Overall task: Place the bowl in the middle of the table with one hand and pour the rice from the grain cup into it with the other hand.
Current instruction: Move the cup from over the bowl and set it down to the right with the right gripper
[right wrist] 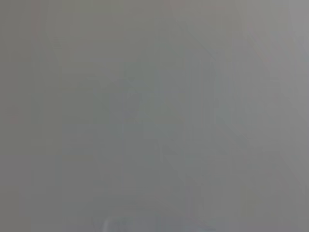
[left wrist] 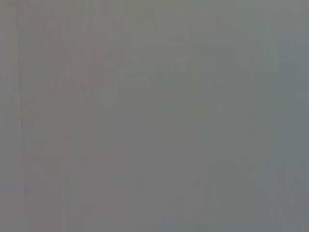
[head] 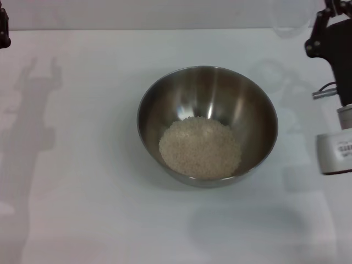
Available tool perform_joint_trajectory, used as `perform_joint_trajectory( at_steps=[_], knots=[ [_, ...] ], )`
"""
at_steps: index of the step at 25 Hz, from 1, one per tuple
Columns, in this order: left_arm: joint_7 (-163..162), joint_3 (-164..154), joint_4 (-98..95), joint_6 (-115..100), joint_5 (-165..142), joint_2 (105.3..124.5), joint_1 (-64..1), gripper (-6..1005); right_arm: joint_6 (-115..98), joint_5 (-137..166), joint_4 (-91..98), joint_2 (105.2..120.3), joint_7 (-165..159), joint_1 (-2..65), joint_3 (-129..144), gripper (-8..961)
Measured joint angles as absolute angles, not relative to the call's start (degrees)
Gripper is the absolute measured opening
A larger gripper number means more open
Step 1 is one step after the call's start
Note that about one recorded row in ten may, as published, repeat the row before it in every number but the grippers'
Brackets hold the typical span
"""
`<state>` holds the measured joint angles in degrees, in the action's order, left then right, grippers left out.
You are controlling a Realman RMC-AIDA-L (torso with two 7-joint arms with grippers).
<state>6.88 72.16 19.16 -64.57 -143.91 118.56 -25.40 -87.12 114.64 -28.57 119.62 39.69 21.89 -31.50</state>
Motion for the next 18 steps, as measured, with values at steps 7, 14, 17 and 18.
perform_joint_trajectory(
  at_steps=[7,14,17,18],
  knots=[
    [7.6,72.2,19.2,-64.8,-144.1,118.56,-25.7,449,-85.6,108.7,-28.2,119.86,25.2,21.2,-31.1,15],
    [7.6,72.2,19.2,-64.9,-144.2,118.56,-26.2,450,-83.3,104.6,-29.6,119.84,24.8,21.0,-31.2,16],
    [7.6,72.2,19.2,-64.9,-144.2,118.56,-26.3,450,-80.1,104.3,-28.5,119.78,24.5,21.7,-31.6,16],
    [7.6,72.2,19.2,-64.9,-144.2,118.56,-26.3,450,-80.1,104.3,-28.5,119.78,24.5,21.7,-31.6,16]
  ],
)
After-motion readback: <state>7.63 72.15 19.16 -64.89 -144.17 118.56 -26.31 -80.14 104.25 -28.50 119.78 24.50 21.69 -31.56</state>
